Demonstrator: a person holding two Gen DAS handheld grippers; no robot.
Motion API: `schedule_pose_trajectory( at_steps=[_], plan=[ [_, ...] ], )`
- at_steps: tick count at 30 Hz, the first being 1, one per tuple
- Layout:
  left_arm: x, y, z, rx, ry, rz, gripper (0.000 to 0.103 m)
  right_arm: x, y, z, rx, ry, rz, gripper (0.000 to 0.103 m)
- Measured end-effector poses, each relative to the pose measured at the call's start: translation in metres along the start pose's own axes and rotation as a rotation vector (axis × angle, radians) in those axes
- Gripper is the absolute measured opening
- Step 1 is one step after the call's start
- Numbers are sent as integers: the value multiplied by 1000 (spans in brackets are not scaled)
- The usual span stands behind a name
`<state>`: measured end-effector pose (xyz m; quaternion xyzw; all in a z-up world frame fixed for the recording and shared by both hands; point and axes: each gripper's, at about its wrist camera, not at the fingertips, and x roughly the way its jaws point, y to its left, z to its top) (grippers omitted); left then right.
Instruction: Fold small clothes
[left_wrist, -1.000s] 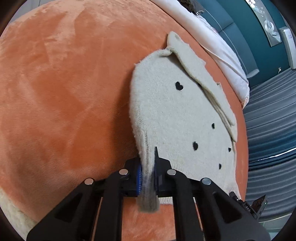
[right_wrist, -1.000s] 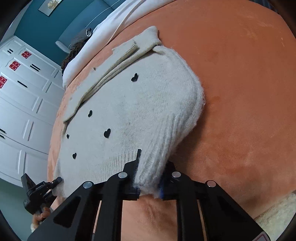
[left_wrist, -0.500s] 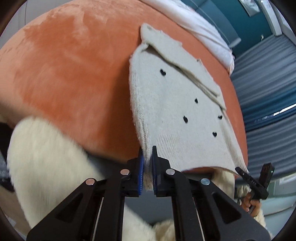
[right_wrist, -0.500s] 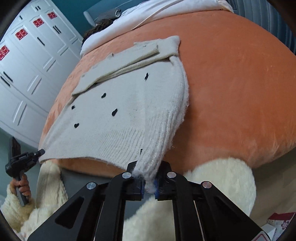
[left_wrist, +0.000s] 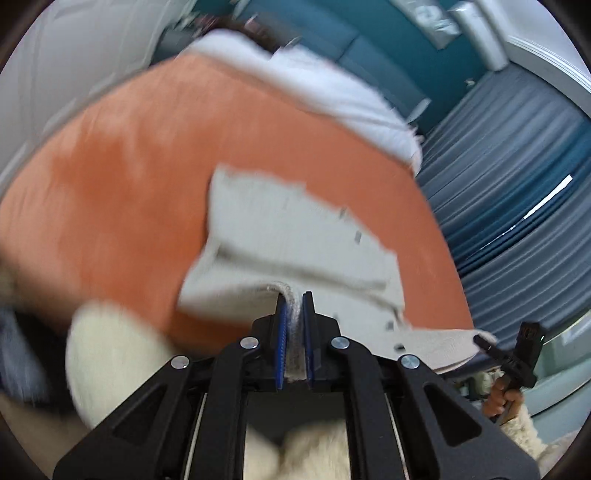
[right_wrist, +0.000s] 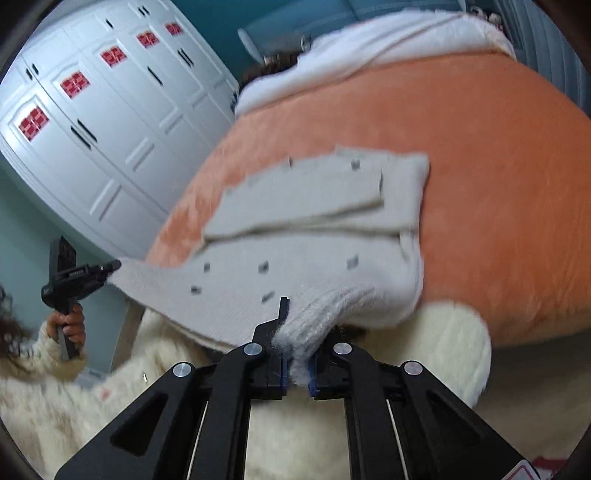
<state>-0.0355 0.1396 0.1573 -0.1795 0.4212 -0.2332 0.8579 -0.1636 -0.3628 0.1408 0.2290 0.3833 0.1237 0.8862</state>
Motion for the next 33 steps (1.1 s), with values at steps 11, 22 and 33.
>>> schedule_pose_trajectory(
  at_steps=[11, 22, 33],
  plan=[
    [133, 46, 35, -112, -58, 153, 78, 125, -58, 35, 320, -292, -191, 60],
    [233, 77, 42, -36, 111, 234, 89, 198, -97, 43, 232, -95, -386, 63],
    [220, 73, 57, 9, 124, 225, 11, 208, -87, 53, 161, -66, -383, 9]
  ],
)
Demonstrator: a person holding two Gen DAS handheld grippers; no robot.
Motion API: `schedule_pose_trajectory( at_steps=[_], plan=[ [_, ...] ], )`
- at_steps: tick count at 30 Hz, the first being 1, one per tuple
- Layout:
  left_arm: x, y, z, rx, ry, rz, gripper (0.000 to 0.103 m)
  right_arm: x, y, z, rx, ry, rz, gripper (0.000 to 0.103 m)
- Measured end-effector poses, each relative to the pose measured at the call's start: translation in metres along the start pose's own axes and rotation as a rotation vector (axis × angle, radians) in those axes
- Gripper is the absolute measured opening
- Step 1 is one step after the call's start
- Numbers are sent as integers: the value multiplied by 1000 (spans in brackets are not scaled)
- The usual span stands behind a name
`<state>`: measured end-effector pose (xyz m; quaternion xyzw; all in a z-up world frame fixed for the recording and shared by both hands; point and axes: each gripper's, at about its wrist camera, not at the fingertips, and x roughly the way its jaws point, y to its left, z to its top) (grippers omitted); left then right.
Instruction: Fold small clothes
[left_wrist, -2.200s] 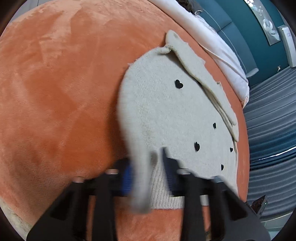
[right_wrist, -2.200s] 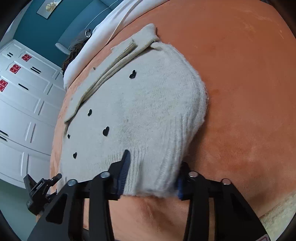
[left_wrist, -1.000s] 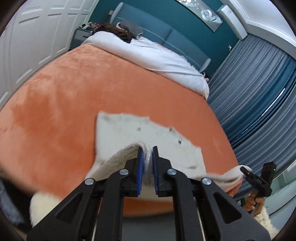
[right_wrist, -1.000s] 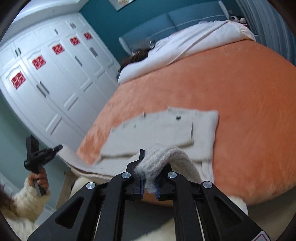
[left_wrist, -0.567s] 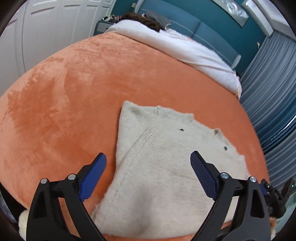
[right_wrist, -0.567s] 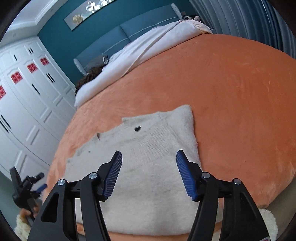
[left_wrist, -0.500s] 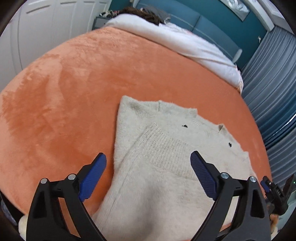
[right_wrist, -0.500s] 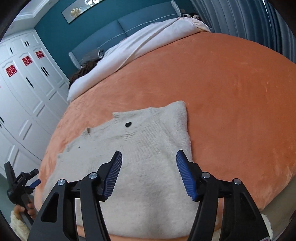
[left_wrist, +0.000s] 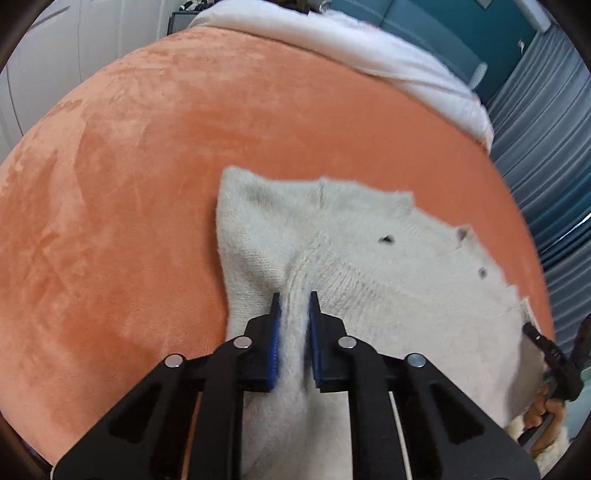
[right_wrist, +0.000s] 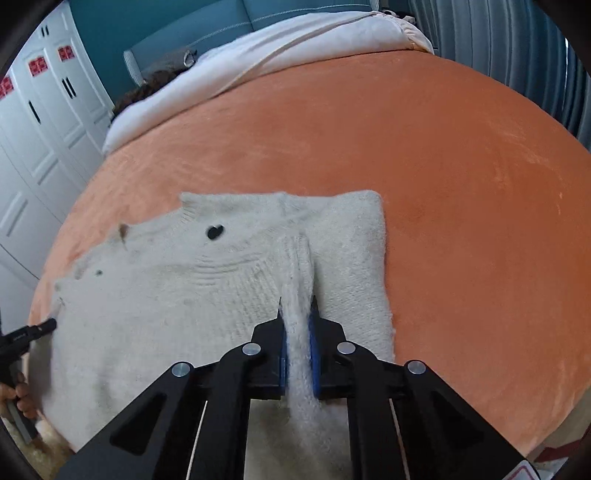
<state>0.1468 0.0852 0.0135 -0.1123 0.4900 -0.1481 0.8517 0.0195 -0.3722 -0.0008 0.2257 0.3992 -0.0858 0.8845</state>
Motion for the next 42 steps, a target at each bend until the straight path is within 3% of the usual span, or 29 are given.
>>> schedule_pose_trajectory(
  at_steps=[6, 8, 10, 16, 20, 26, 28, 31, 34, 36, 40, 41, 42],
  plan=[
    [-54, -18, 39, 2, -148, -39, 8, -63, 13, 51, -6, -195, 96, 8],
    [-58, -23, 54, 21, -182, -9, 9, -63, 5, 68, 22, -219, 104, 8],
    [-52, -26, 60, 36, -167, -2, 9, -51, 0, 75, 43, -200, 102, 8],
    [-15, -25, 32, 78, -37, 38, 8, -13, 7, 37, -14, -74, 59, 8],
    [-25, -17, 0, 35, -3, -21, 8, -19, 5, 9, -8, -40, 93, 8],
    [-82, -11, -41, 23, -36, -110, 8, -88, 1, -21, -30, -107, 208, 8],
    [-93, -11, -32, 8, -57, -125, 8, -103, -3, -12, -1, -150, 229, 8],
    [-95, -18, 8, 20, -120, -138, 8, -111, -7, 23, 26, -231, 255, 8],
    [-76, -31, 54, 59, -171, -99, 9, -80, -5, 62, 19, -246, 207, 8],
    [-39, -34, 79, 71, -150, -31, 11, -36, -15, 79, 72, -185, 187, 8],
    [55, -17, 81, 18, 0, 154, 15, 59, -38, 73, 206, 24, 18, 13],
    [69, -9, 73, -16, 59, 195, 14, 63, -40, 66, 229, 43, -14, 13],
    [69, -4, 65, -47, 76, 174, 15, 55, -40, 58, 244, 13, 0, 15]
  ],
)
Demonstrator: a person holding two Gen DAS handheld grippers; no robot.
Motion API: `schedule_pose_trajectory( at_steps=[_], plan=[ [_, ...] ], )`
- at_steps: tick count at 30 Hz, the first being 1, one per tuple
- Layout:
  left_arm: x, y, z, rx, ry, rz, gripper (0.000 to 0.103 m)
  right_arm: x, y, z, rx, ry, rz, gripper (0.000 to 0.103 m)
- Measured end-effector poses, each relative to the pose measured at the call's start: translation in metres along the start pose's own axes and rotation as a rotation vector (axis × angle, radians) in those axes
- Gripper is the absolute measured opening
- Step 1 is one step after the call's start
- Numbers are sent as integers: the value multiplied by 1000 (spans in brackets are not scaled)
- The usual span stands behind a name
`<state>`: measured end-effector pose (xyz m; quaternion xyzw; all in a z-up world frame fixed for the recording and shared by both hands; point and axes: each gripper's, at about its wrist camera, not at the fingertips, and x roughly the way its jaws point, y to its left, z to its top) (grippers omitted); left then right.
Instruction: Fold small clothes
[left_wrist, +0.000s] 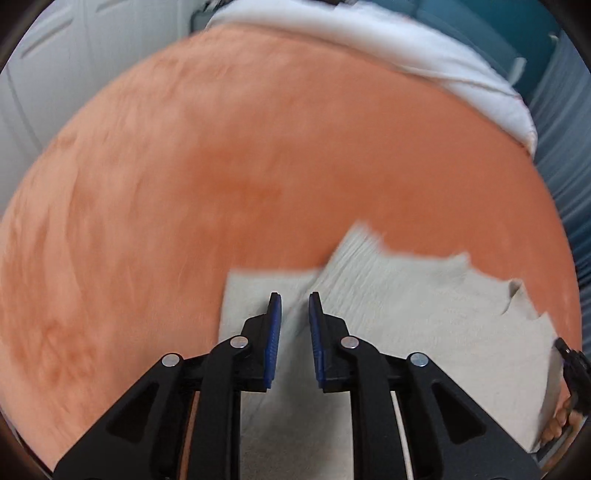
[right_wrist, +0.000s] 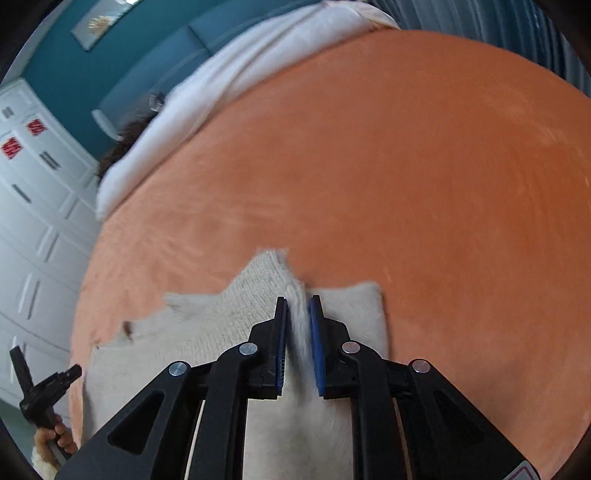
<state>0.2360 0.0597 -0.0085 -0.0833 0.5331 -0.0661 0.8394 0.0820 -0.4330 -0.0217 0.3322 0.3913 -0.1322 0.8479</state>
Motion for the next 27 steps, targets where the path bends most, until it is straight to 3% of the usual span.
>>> schedule_pose_trajectory(
  at_steps=[1, 2, 4, 5, 9, 13, 15, 17, 18, 19, 20, 22, 25, 27],
  plan=[
    [-7, 6, -9, -25, -16, -48, 23, -13, -1, -9, 0, -39, 20, 17],
    [-19, 13, -21, -36, -46, -81, 30, -30, -1, -19, -20, -64, 24, 30],
    [-47, 25, -44, -49, -106, -89, 59, -56, -4, -37, -67, -92, -1, 55],
    [-63, 34, -61, -66, -138, -93, 62, -68, -8, -48, -85, -105, -16, 61],
    [-82, 62, -114, -194, -86, -140, 66, -89, -36, -90, -48, -9, -47, 62],
    [-72, 80, -152, -374, -40, -181, 75, -85, -56, -124, 98, 95, 44, 64],
    [-68, 81, -157, -433, -71, -186, 77, -75, -56, -125, 115, 109, 61, 64],
    [-67, 75, -149, -445, -93, -214, 76, -63, -51, -121, 133, 109, 72, 65],
    [-64, 72, -143, -441, -81, -238, 59, -59, -50, -119, 151, 108, 82, 65],
    [-59, 68, -137, -438, -49, -250, 36, -55, -49, -115, 175, 108, 97, 56],
    [-57, 66, -134, -436, -26, -259, 30, -53, -47, -110, 198, 115, 120, 28],
    [-66, 67, -131, -457, -20, -281, 24, -64, -42, -103, 221, 100, 156, 26],
    [-97, 67, -137, -398, -28, -285, 21, -100, -28, -96, 102, 64, 140, 21],
    [-113, 71, -154, -364, 7, -264, 21, -117, -27, -99, 60, 88, 129, 20]
  ],
)
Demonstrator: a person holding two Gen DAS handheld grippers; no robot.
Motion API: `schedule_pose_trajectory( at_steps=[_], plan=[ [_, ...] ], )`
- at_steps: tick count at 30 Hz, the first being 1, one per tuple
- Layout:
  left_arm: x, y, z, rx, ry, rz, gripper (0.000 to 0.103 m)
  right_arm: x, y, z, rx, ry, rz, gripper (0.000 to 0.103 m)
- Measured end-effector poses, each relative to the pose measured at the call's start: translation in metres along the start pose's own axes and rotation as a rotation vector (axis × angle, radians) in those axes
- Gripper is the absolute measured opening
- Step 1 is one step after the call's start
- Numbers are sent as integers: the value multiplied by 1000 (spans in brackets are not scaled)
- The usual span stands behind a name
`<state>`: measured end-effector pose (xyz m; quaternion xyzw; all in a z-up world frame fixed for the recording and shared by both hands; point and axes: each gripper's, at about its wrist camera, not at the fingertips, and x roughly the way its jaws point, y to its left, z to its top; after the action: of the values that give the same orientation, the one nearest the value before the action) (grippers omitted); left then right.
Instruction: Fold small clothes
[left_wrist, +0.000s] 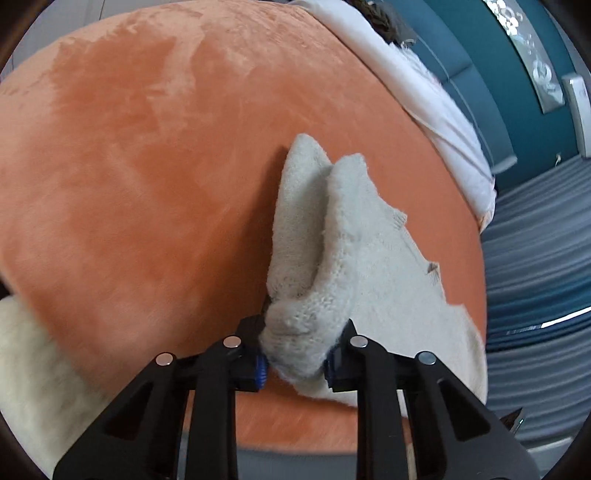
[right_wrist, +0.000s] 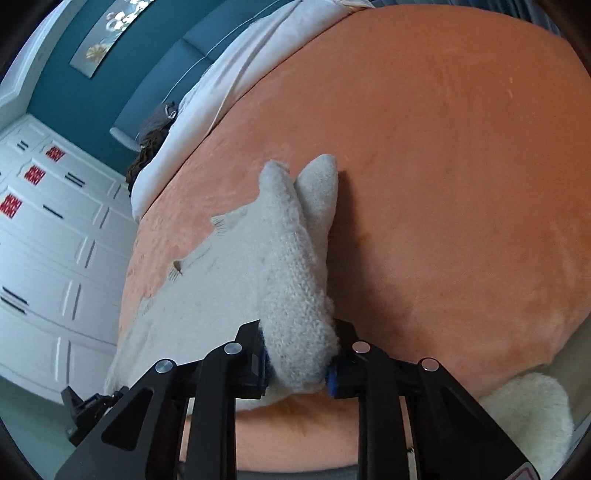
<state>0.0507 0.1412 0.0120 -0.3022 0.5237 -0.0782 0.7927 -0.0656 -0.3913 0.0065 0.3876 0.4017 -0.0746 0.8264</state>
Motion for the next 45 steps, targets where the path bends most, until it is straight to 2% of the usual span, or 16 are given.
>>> schedule_pose_trajectory(
  at_steps=[5, 7, 10, 13, 14, 18, 23, 25, 26, 27, 28, 31, 33, 35, 40, 45],
  plan=[
    [2, 38, -42, 7, 98, 59, 26, 8, -23, -45, -89, 165, -147, 27],
    [1, 40, -48, 7, 71, 90, 39, 9, -31, -54, -73, 172, -199, 34],
    [-32, 20, -39, 86, -66, 141, 45, -20, -26, -40, -53, 43, -215, 41],
    [-58, -12, -14, 167, -224, 148, 86, -41, -5, -13, -123, -94, -227, 60],
    [-59, -21, -5, 192, -256, 133, 90, -38, 3, -2, -145, -107, -205, 64],
    [-7, -68, 36, 279, -214, 84, 92, 14, 36, 30, -214, -79, -156, 67],
    [94, -78, 61, 242, -36, 118, 89, 89, 39, 40, -233, 29, -201, 67],
    [117, -77, 58, 255, 3, 172, 48, 107, 39, 42, -234, 53, -230, 54],
    [118, -72, 57, 277, -3, 197, 40, 111, 39, 43, -239, 65, -225, 16],
    [114, -75, 58, 298, -12, 170, 19, 108, 41, 46, -233, 65, -188, 7],
    [108, -77, 59, 313, -18, 152, 11, 99, 43, 49, -230, 32, -177, 8],
    [100, -72, 63, 335, -45, 192, 11, 82, 38, 56, -253, -47, -186, 7],
    [113, -60, 68, 328, -17, 222, 11, 114, 12, 60, -221, 39, -247, 7],
    [120, -58, 75, 314, -26, 206, 11, 121, 2, 61, -181, 45, -199, 5],
    [100, -69, 69, 342, -46, 213, 15, 68, 36, 55, -195, -59, -185, 19],
    [49, -115, 15, 469, -151, 218, 23, 45, 91, -4, -312, -47, -104, 20]
  ],
)
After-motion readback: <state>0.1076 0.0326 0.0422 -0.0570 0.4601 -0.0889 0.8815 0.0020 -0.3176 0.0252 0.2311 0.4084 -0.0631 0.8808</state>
